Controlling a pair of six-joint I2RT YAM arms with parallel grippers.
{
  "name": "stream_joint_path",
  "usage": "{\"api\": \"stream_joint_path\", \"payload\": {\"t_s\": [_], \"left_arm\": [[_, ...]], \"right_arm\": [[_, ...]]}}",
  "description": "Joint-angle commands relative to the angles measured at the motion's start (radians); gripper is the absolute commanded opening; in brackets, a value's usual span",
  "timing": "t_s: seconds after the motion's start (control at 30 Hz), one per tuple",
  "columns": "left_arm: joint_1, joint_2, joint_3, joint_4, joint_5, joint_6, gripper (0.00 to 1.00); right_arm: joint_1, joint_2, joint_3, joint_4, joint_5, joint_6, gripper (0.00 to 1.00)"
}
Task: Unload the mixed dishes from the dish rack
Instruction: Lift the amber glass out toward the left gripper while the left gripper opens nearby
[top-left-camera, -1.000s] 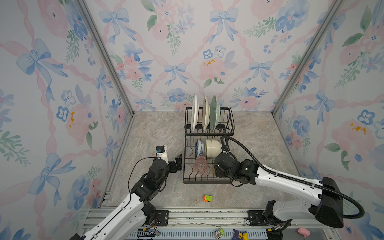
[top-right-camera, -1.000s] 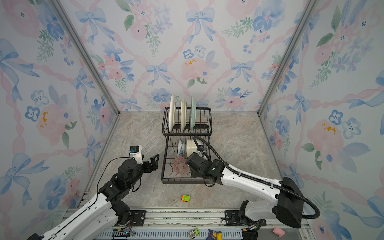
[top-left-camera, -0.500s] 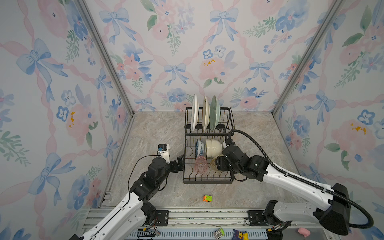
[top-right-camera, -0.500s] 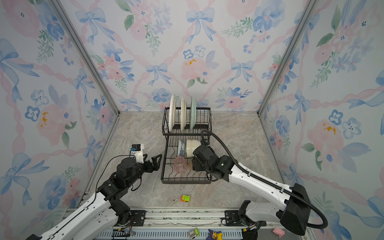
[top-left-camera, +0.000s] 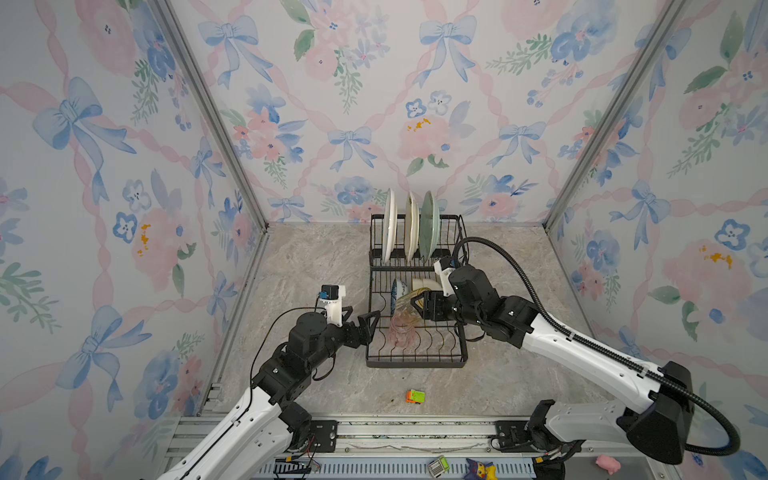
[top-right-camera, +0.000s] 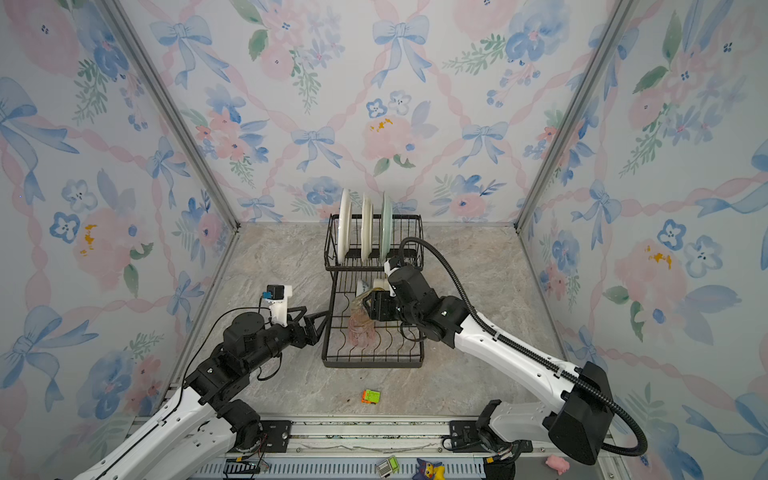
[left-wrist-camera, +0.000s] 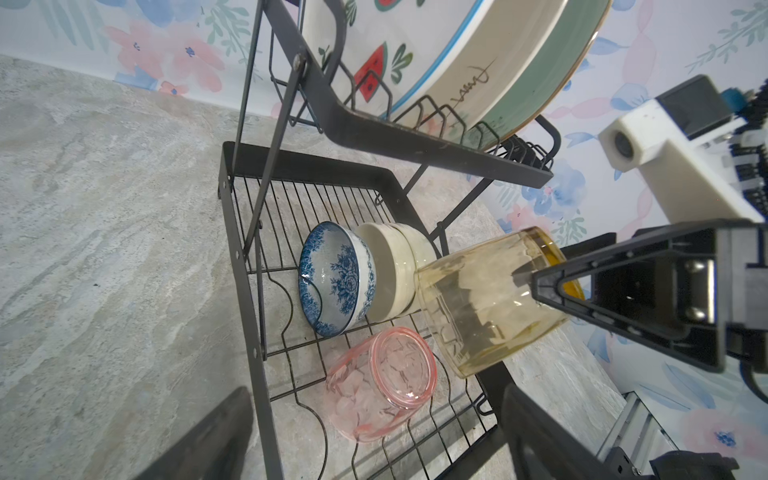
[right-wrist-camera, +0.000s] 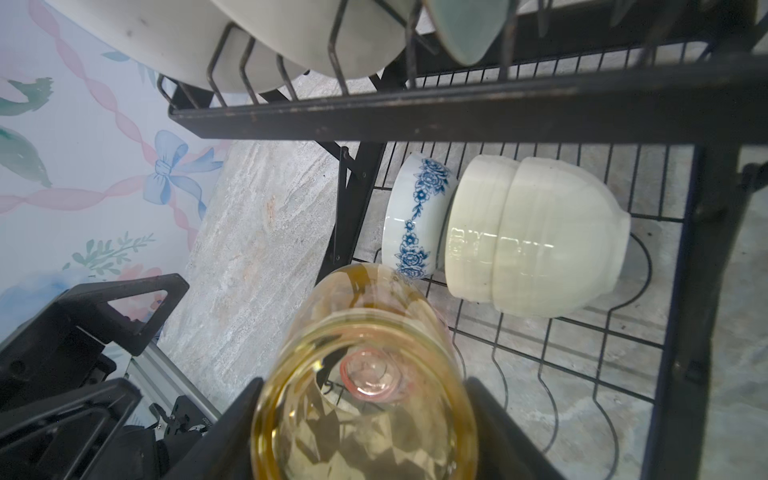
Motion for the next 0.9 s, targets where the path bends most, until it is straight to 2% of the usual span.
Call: {"api": "stream_joint_path", "payload": {"t_s": [0.0, 0.2, 0.33, 0.53, 0.77, 0.87], "left_arm": [[-0.005, -0.040, 0.009, -0.009, 0.035, -0.028, 0.94], [-0.005, -0.086, -0.021, 0.009, 0.059, -0.038, 0.89], [-0.005, -0.084, -0.035, 0.048, 0.097, -0.045, 0.80], [-0.004, 0.004, -0.055, 0.161, 0.169, -0.055, 0.73], [0.002, 0.083, -0.074, 0.307, 0.222, -0.074, 0.57], [0.009, 0.093, -0.081, 0.333, 0.228, -0.080, 0.55]], "right_arm": [[-0.030, 0.040, 0.047, 0.104, -0.088, 0.001, 0.51], [-0.044, 0.097, 0.102, 0.147, -0.162, 0.024, 0.49], [-0.045, 0.108, 0.094, 0.195, -0.193, 0.059, 0.49], [-0.032, 0.104, 0.074, 0.233, -0.193, 0.086, 0.48], [-0.025, 0.101, 0.065, 0.259, -0.203, 0.104, 0.48], [-0.020, 0.094, 0.056, 0.277, -0.215, 0.118, 0.48]]}}
